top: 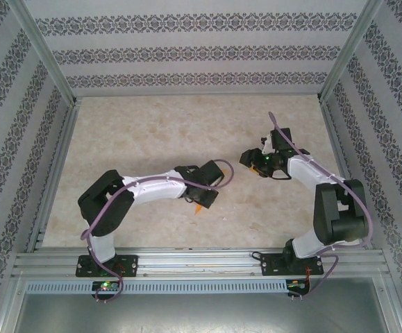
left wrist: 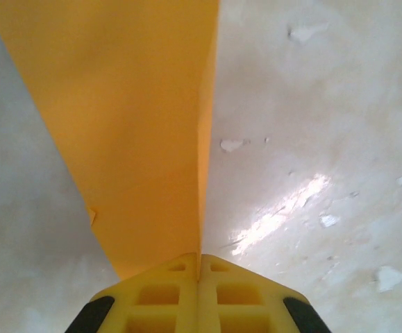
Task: Fold a paper plane with a square sheet of paper (fold left side to right side)
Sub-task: Fold the wing for the fifth time at the center of the table.
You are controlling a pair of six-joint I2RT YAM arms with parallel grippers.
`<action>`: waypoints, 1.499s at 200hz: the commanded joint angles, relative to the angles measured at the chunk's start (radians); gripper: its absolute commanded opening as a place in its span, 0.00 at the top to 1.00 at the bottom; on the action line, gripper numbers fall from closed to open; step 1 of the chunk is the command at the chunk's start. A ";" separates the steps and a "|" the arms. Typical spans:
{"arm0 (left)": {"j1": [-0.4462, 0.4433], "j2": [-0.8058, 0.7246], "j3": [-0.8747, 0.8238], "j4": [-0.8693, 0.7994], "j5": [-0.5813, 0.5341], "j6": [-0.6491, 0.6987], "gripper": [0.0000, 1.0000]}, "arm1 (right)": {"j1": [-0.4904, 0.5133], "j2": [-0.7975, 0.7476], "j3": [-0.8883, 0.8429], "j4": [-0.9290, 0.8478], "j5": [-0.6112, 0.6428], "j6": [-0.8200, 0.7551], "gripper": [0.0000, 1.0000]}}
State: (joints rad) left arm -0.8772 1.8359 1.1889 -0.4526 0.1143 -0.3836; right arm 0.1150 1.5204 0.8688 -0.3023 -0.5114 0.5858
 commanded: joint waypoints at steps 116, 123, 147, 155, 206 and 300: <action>0.179 0.018 -0.191 0.607 0.489 -0.458 1.00 | 0.054 -0.016 -0.171 0.285 -0.162 0.011 0.47; 0.187 0.023 -0.202 0.646 0.499 -0.483 1.00 | 0.064 -0.010 -0.175 0.298 -0.164 0.019 0.47; 0.208 0.042 -0.240 0.769 0.532 -0.559 1.00 | 0.090 0.006 -0.203 0.375 -0.162 0.069 0.49; 0.212 0.051 -0.245 0.794 0.542 -0.570 1.00 | 0.096 0.012 -0.213 0.404 -0.163 0.089 0.49; 0.234 0.103 -0.266 0.953 0.592 -0.657 1.00 | 0.126 0.056 -0.244 0.539 -0.168 0.180 0.51; 0.249 0.182 -0.281 1.115 0.629 -0.728 1.00 | 0.144 0.115 -0.240 0.616 -0.133 0.217 0.53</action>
State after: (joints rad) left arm -0.6449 2.0022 0.9142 0.5770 0.7155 -1.0851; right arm 0.2470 1.6119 0.6300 0.2729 -0.6621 0.7910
